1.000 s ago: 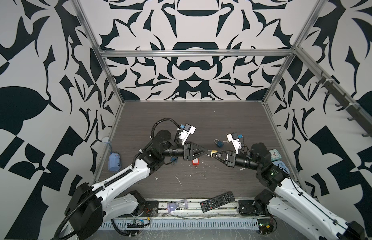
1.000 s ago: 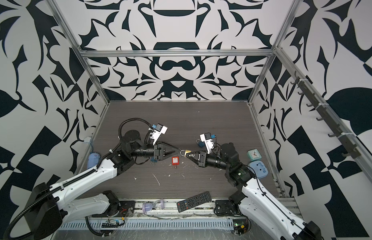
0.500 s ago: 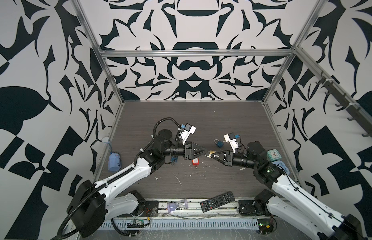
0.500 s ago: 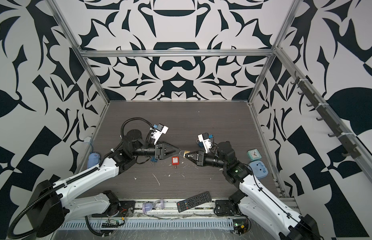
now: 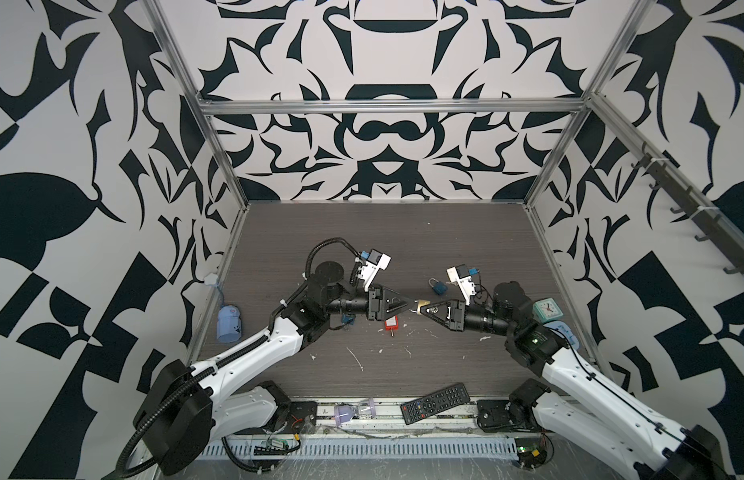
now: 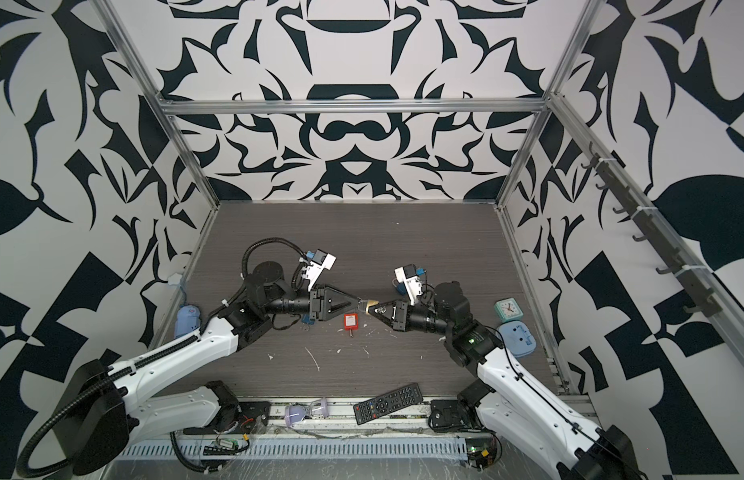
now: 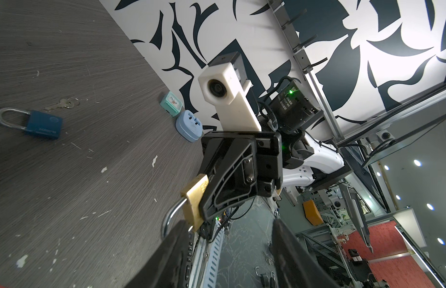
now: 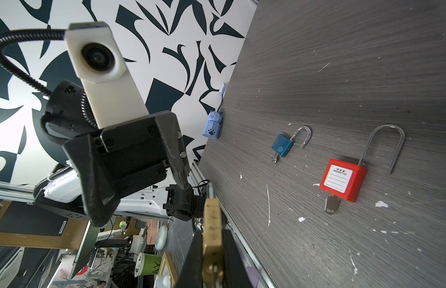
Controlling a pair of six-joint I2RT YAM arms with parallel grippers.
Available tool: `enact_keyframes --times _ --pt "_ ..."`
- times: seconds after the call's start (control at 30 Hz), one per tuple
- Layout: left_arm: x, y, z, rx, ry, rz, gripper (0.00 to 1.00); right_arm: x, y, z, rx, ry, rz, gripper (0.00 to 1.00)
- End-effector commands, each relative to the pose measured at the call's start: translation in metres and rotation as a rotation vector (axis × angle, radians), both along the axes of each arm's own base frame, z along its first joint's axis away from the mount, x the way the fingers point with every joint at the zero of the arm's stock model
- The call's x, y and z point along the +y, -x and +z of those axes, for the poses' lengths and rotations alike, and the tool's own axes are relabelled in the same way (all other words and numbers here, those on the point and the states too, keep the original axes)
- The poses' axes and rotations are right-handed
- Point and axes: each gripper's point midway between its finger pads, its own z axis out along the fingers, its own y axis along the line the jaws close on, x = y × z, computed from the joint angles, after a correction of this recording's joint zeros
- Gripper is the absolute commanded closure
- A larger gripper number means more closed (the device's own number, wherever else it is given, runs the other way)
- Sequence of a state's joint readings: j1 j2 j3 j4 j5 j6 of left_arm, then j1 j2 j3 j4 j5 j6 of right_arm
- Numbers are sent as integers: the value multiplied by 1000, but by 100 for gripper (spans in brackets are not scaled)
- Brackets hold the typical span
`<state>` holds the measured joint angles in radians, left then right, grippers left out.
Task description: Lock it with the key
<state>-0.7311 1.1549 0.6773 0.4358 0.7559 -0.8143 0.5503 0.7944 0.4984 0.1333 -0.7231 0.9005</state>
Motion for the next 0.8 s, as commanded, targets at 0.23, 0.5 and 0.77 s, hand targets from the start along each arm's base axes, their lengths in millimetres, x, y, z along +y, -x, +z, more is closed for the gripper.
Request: enact_keyframes --times 0.23,0.5,0.77 --pt "-5 -4 0 18 34 -18 45 4 2 54 -137 -115 29 100" --pt "-7 -6 1 23 35 -21 46 2 4 67 -152 -140 27 100" --pt "2 -8 5 -1 24 15 40 -6 11 77 -182 -104 10 100"
